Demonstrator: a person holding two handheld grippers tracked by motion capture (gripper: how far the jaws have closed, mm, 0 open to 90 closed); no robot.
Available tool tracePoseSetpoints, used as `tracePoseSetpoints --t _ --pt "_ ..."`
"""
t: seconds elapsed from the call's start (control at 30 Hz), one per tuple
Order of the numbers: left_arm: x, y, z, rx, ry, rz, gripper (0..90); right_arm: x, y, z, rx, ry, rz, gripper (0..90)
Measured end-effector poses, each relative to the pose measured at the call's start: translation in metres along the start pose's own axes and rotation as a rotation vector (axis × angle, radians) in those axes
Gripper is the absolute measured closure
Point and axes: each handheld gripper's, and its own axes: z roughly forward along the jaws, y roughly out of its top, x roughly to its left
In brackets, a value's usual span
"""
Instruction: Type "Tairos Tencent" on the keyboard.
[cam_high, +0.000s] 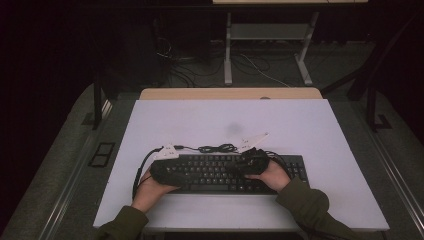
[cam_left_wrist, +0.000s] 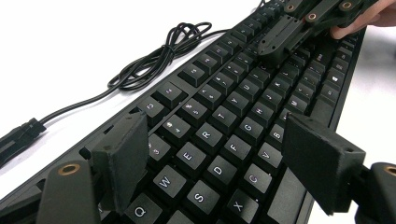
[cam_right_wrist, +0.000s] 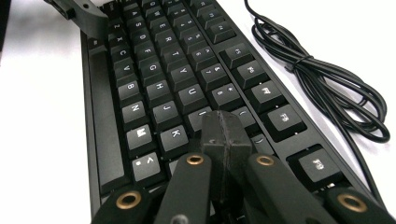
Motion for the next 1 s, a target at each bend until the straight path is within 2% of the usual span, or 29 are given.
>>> tracePoseSetpoints --t 0.3,0.57,0.77,1.0 --pt "0.000 0.000 0.000 -0.003 0.003 0.000 22.6 0.000 0.001 -0.002 0.001 -0.006 -0.005 89.4" --pt "0.000 0.000 -0.001 -0.003 0.004 0.002 22.5 -0.001 0.004 -0.008 -0.035 -0.005 0.003 88.7" --pt "0.001 0.000 -0.002 -0.005 0.005 0.001 22.6 -0.003 0.006 -0.013 -0.073 0.002 0.019 71.0" --pt "0.002 0.000 -0.005 -0.009 0.014 0.001 23.6 -0.005 0.006 -0.015 -0.107 -0.016 0.036 46.7"
